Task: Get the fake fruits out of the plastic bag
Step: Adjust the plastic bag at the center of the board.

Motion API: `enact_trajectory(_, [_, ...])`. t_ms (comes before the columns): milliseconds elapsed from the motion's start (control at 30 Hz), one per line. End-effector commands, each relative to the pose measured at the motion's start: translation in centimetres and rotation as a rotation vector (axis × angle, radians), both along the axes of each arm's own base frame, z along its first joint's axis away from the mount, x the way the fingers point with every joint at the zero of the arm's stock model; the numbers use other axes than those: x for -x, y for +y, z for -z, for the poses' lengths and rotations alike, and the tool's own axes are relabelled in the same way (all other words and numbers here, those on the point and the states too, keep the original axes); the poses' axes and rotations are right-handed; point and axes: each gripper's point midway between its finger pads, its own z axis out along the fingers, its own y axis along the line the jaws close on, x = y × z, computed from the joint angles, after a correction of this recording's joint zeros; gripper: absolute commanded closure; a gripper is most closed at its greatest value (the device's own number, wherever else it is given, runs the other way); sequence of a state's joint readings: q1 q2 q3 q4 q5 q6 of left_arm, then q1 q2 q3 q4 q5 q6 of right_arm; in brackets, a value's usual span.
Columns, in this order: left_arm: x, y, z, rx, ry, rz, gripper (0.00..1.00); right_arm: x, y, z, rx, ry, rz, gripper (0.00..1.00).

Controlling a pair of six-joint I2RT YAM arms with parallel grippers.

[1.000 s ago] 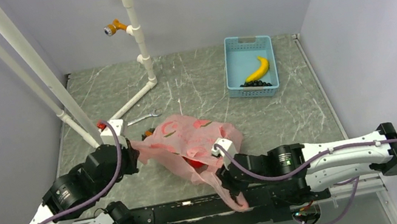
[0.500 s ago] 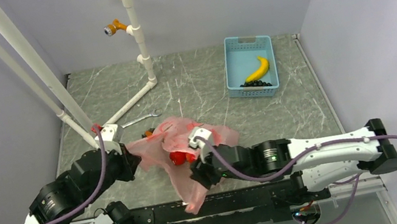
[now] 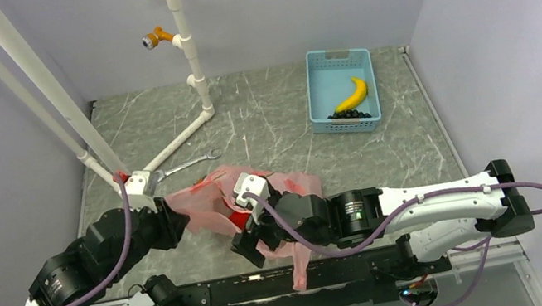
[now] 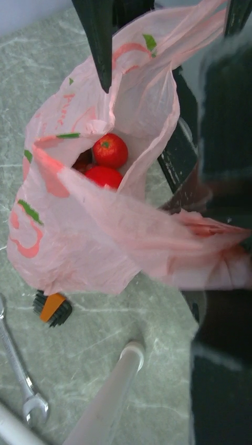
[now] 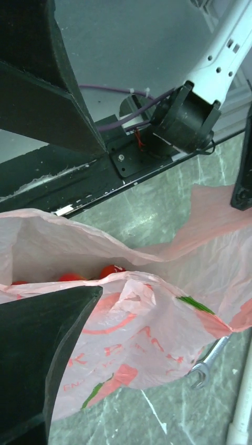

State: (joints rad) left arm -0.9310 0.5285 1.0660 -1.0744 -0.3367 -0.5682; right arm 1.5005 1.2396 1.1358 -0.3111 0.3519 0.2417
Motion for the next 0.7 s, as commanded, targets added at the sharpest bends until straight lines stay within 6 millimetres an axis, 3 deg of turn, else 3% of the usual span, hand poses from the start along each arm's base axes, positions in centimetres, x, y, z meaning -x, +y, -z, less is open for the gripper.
enact_trajectory(0, [1.3,-0.4,-0.8,0.031,0.003,0.081,0.57,1.0,0.5,-1.9,-0.062,0.017,-0.047,0.01])
enact_trajectory(67, [2.2,-0.5,-1.8,0.05,-0.003,0.131,0.44,1.9,0.9,-0.9,-0.067,0.067,-0.077,0.04])
enact_trajectory(167, [3.9,-0.1,-3.7,0.088,-0.009,0.196,0.34,3.0,1.4,-0.1,-0.095,0.118,-0.118,0.15])
enact_trajectory(300, [7.4,-0.7,-8.0,0.25,-0.084,0.376,0.21,1.2,1.0,1.0,-0.103,0.098,-0.025,0.41])
enact_trajectory(367, [9.1,-1.6,-10.1,0.344,-0.134,0.489,0.16,0.4,0.8,1.7,-0.102,0.097,0.006,0.46])
enact_trajectory(433, [9.9,-2.3,-11.5,0.386,-0.135,0.541,0.16,-0.5,0.6,2.5,-0.086,0.081,0.035,0.46])
enact_trajectory(533, [9.4,-4.2,-12.6,0.384,-0.089,0.573,0.22,-1.7,0.5,3.5,-0.052,0.042,0.082,0.47])
enact_trajectory(667, [8.0,-7.7,-13.8,0.396,-0.076,0.63,0.35,-1.9,0.4,4.4,-0.072,0.019,0.081,0.61])
